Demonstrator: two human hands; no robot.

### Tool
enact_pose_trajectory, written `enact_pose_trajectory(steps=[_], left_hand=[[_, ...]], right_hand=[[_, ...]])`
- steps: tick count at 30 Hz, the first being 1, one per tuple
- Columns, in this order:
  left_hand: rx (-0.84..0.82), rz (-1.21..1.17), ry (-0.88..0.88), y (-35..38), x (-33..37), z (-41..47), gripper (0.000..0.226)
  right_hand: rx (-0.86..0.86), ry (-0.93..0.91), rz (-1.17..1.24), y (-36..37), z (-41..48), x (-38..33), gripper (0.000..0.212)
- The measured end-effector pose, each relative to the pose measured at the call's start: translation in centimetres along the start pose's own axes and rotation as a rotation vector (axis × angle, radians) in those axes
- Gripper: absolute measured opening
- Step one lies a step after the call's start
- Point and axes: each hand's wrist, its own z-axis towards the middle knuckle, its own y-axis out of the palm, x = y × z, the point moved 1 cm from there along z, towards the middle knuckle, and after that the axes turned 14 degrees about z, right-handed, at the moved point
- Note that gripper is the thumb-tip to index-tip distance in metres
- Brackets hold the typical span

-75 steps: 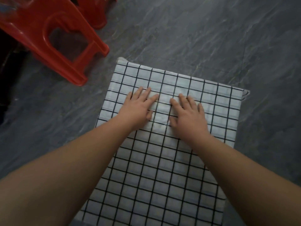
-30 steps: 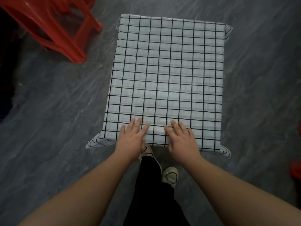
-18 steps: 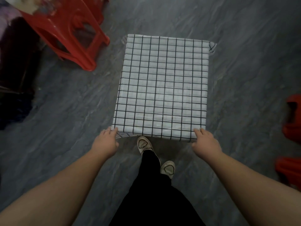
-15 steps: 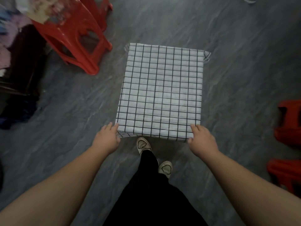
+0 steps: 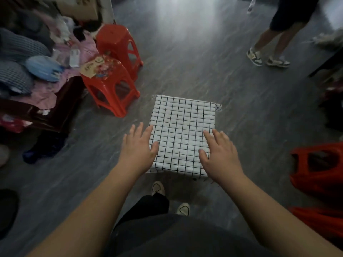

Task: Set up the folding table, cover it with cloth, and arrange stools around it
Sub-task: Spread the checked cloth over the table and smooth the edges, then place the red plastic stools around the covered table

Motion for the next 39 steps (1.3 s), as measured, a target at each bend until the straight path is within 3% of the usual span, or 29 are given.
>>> enact_pose_trajectory(steps=[7, 15, 20, 31, 39], left_hand=[[0.082, 0.061, 0.014, -6.0, -0.8, -3.7, 0.067], [0.107, 0.046, -0.057, -8.1, -7.2, -2.5, 0.067], [0.098, 0.022, -0.132, -7.6, -15.0, -2.8, 0.069], [0.074, 0.009, -0.331, -8.6, -42.1, -4.2, 0.070], [0.086, -0.010, -0.337, -10.6, -50.5, 0.0, 0.070]], right_hand=[[0.032, -0.137, -0.052, -4.6, -2.4, -5.2, 0.065], [0.035, -0.146, -0.027, -1.1, -1.0, -11.0, 0.065], [0.003, -0.189, -0.046, 3.3, 0.9, -17.5, 0.066], [-0.052, -0.410, -0.040, 18.3, 5.4, -43.0, 0.070], [-0.090, -0.422, -0.043, 21.8, 10.3, -50.7, 0.069]])
